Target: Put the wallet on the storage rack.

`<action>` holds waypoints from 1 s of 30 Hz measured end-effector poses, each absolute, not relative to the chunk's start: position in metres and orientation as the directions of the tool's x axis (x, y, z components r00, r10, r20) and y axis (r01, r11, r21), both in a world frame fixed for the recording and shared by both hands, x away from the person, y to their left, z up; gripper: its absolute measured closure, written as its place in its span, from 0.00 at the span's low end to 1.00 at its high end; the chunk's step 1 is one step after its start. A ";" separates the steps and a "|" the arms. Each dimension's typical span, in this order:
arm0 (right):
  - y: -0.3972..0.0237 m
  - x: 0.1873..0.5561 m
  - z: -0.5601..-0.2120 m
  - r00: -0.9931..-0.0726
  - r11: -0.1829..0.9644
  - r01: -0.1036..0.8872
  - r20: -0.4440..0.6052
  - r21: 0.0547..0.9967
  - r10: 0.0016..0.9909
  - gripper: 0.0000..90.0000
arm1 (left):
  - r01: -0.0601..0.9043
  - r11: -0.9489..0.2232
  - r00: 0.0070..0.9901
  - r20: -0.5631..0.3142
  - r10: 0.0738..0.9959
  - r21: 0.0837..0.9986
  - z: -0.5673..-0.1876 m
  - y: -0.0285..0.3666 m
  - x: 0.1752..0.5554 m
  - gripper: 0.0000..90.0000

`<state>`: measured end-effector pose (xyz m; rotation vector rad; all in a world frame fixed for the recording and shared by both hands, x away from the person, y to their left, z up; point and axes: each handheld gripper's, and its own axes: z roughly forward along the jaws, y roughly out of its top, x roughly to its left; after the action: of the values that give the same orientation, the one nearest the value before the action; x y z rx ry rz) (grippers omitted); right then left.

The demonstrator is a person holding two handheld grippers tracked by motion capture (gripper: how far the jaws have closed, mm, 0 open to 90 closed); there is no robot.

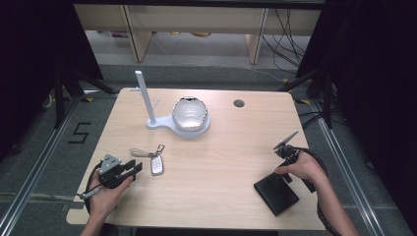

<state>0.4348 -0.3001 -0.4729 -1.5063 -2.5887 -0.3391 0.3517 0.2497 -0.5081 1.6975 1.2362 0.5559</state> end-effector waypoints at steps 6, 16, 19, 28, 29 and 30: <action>-0.302 0.432 -0.471 -0.428 0.421 0.903 0.229 0.082 0.874 0.59 | 0.485 -0.059 0.391 -0.156 0.907 0.873 -0.508 0.250 0.352 0.71; -0.304 0.431 -0.469 -0.500 0.489 0.866 0.210 0.104 0.840 0.62 | 0.484 -0.057 0.388 -0.156 0.908 0.873 -0.508 0.250 0.352 0.71; -0.302 0.430 -0.466 -0.487 0.484 0.872 0.200 0.068 0.850 0.61 | 0.486 -0.063 0.386 -0.150 0.910 0.872 -0.507 0.250 0.351 0.71; -0.303 0.434 -0.463 -0.599 0.583 0.801 0.169 0.139 0.783 0.50 | 0.484 -0.058 0.387 -0.154 0.909 0.873 -0.507 0.250 0.351 0.71; -0.302 0.434 -0.462 -0.586 0.572 0.811 0.172 0.126 0.792 0.48 | 0.484 -0.058 0.387 -0.154 0.909 0.873 -0.508 0.250 0.351 0.71; -0.301 0.434 -0.462 -0.592 0.578 0.806 0.179 0.128 0.786 0.46 | 0.484 -0.057 0.386 -0.155 0.909 0.873 -0.507 0.250 0.351 0.71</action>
<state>0.4336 -0.3013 -0.4616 -1.3664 -2.6985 -0.2985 0.3511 0.2496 -0.5075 1.6949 1.2393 0.5601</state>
